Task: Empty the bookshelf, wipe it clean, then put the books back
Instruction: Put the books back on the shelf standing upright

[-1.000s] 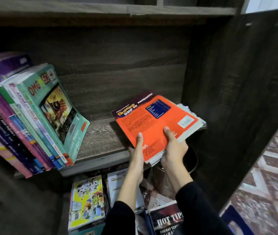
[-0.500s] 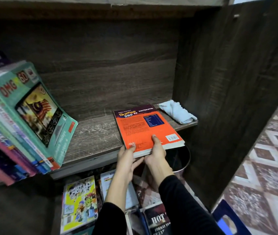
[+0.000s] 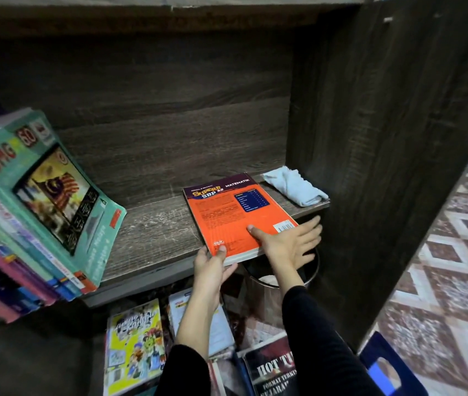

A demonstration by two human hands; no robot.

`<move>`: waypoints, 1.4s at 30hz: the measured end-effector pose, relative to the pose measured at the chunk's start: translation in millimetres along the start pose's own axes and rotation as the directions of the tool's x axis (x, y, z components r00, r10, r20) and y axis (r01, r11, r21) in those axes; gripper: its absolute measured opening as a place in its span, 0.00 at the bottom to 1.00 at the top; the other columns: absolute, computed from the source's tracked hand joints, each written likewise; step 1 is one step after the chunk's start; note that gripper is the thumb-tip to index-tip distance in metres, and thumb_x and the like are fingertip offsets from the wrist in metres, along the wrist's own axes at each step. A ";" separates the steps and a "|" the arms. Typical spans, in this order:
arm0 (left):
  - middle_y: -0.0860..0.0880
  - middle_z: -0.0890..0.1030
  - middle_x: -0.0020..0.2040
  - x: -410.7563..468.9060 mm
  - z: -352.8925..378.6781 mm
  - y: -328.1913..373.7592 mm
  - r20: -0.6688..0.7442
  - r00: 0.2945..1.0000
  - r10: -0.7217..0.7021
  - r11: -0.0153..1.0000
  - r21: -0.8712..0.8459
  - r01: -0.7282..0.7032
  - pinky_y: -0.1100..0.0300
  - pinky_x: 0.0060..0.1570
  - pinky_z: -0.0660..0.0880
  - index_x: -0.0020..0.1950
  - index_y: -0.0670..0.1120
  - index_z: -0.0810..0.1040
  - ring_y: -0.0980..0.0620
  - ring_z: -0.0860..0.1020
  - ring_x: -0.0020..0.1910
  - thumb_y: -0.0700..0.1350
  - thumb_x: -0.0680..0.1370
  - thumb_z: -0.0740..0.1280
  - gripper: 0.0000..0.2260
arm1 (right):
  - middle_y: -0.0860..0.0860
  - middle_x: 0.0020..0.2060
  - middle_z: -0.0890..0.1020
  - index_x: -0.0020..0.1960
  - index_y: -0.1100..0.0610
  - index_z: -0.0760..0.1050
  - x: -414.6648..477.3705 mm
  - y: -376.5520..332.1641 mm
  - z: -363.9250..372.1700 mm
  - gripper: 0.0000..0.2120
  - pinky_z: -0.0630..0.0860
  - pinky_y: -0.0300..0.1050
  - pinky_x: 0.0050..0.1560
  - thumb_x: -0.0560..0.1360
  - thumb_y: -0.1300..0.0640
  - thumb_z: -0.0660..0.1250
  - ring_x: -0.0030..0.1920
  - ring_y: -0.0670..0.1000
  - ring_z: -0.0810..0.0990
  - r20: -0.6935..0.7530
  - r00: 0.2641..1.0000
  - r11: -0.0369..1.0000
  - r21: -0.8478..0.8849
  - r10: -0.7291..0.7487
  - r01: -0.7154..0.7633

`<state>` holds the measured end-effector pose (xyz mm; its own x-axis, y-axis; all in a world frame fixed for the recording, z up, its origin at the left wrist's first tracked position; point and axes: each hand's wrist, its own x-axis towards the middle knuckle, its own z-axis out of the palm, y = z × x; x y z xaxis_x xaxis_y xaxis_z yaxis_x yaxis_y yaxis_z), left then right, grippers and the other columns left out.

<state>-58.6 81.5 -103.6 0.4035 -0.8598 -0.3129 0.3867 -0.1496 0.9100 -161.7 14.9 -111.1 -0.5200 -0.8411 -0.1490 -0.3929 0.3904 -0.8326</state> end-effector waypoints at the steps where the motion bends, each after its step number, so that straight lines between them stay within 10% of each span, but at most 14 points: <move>1: 0.40 0.76 0.62 0.5 -0.4 -0.3 0.000 1.000 0.003 1.000 0.007 -0.003 0.59 0.43 0.75 0.60 0.42 0.69 0.43 0.76 0.60 0.36 0.81 0.59 0.08 | 0.56 0.77 0.45 0.77 0.57 0.38 2.3 0.4 -2.4 0.66 0.48 0.61 0.73 0.57 0.34 0.76 0.76 0.58 0.42 0.022 0.998 0.996 -0.066 -0.052 0.053; 6: 0.41 0.75 0.63 3.9 -2.5 -2.2 0.005 1.000 0.011 0.998 0.061 -0.012 0.61 0.43 0.76 0.62 0.42 0.69 0.43 0.76 0.61 0.37 0.81 0.59 0.10 | 0.58 0.76 0.53 0.76 0.62 0.53 7.7 -9.5 -10.7 0.57 0.42 0.62 0.73 0.61 0.28 0.70 0.76 0.59 0.42 0.131 0.983 0.931 -0.324 -0.133 0.169; 10: 0.43 0.75 0.62 4.2 -3.2 -2.3 0.012 1.000 0.025 0.991 0.132 -0.026 0.63 0.41 0.76 0.62 0.44 0.69 0.44 0.75 0.62 0.39 0.82 0.59 0.09 | 0.57 0.68 0.65 0.69 0.61 0.61 7.5 -24.7 -15.9 0.49 0.59 0.52 0.68 0.61 0.32 0.73 0.70 0.57 0.61 0.061 0.978 0.868 -0.452 -0.200 0.206; 18: 0.44 0.78 0.53 9.2 -27.2 12.5 -0.080 0.993 0.086 0.949 0.310 -0.058 0.53 0.56 0.74 0.56 0.44 0.74 0.48 0.76 0.51 0.35 0.81 0.57 0.09 | 0.59 0.53 0.79 0.58 0.58 0.70 24.3 -41.7 -41.9 0.18 0.77 0.48 0.44 0.72 0.56 0.71 0.48 0.59 0.81 0.327 0.936 0.989 0.112 -0.128 0.096; 21: 0.45 0.79 0.43 10.8 -48.7 25.4 -0.115 0.991 0.072 0.966 0.257 -0.041 0.59 0.41 0.78 0.58 0.40 0.74 0.51 0.78 0.41 0.31 0.81 0.55 0.11 | 0.54 0.31 0.82 0.51 0.57 0.73 18.7 -39.9 -40.6 0.12 0.70 0.36 0.21 0.75 0.49 0.68 0.24 0.51 0.79 0.646 0.764 0.952 0.242 -0.015 -0.185; 25: 0.44 0.78 0.45 0.3 -71.5 38.1 -0.093 0.988 0.120 0.944 0.320 -0.084 0.70 0.30 0.76 0.54 0.42 0.74 0.57 0.77 0.36 0.31 0.81 0.56 0.10 | 0.52 0.33 0.84 0.55 0.57 0.74 4.5 -30.9 -17.0 0.10 0.72 0.37 0.22 0.78 0.52 0.64 0.26 0.49 0.81 0.784 0.620 0.950 0.227 -0.047 -0.216; 29: 0.43 0.76 0.50 -13.4 -85.7 44.8 -0.109 0.975 0.193 0.934 0.324 -0.148 0.70 0.30 0.76 0.61 0.39 0.72 0.59 0.79 0.34 0.32 0.81 0.56 0.11 | 0.57 0.46 0.82 0.62 0.58 0.71 -18.0 -43.7 -3.4 0.14 0.80 0.49 0.37 0.78 0.66 0.61 0.37 0.52 0.82 0.720 0.654 0.843 0.485 -0.233 -0.233; 32: 0.42 0.77 0.58 -15.2 -102.7 53.1 -0.179 0.941 0.288 0.917 0.335 -0.217 0.62 0.47 0.79 0.66 0.41 0.70 0.49 0.79 0.51 0.35 0.81 0.58 0.14 | 0.55 0.44 0.83 0.61 0.58 0.74 -39.9 -59.3 -5.5 0.15 0.80 0.46 0.42 0.76 0.69 0.63 0.37 0.50 0.82 0.597 0.673 0.758 0.647 -0.436 -0.083; 37: 0.50 0.74 0.65 -41.0 -125.0 71.4 -0.248 0.676 0.694 0.626 0.673 -0.395 0.69 0.61 0.64 0.70 0.44 0.69 0.56 0.72 0.64 0.42 0.80 0.62 0.18 | 0.48 0.57 0.79 0.69 0.57 0.70 -86.3 -73.6 8.6 0.21 0.73 0.35 0.56 0.76 0.61 0.64 0.52 0.45 0.79 0.216 0.590 0.515 0.756 -0.778 0.403; 40: 0.52 0.72 0.67 -57.1 -117.2 106.3 -0.169 0.538 0.826 0.484 0.701 -0.524 0.65 0.66 0.64 0.71 0.47 0.68 0.57 0.69 0.67 0.48 0.79 0.64 0.21 | 0.50 0.54 0.80 0.71 0.59 0.68 -118.0 -74.6 28.0 0.23 0.70 0.27 0.49 0.76 0.59 0.62 0.49 0.48 0.78 0.007 0.502 0.381 0.661 -0.865 0.646; 42: 0.53 0.68 0.70 -61.9 -109.6 134.3 -0.087 0.488 0.869 0.408 0.685 -0.604 0.62 0.69 0.62 0.74 0.48 0.62 0.59 0.66 0.69 0.53 0.76 0.65 0.29 | 0.57 0.46 0.84 0.70 0.57 0.68 -144.1 -70.0 43.2 0.23 0.72 0.39 0.38 0.76 0.61 0.62 0.37 0.55 0.81 -0.090 0.405 0.281 0.585 -0.910 0.761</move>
<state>59.2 168.2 8.2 0.6049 -0.5069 0.6141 -0.6538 0.1240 0.7464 -26.5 92.6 -54.4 0.0791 -0.6620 0.7453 -0.0625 -0.7495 -0.6591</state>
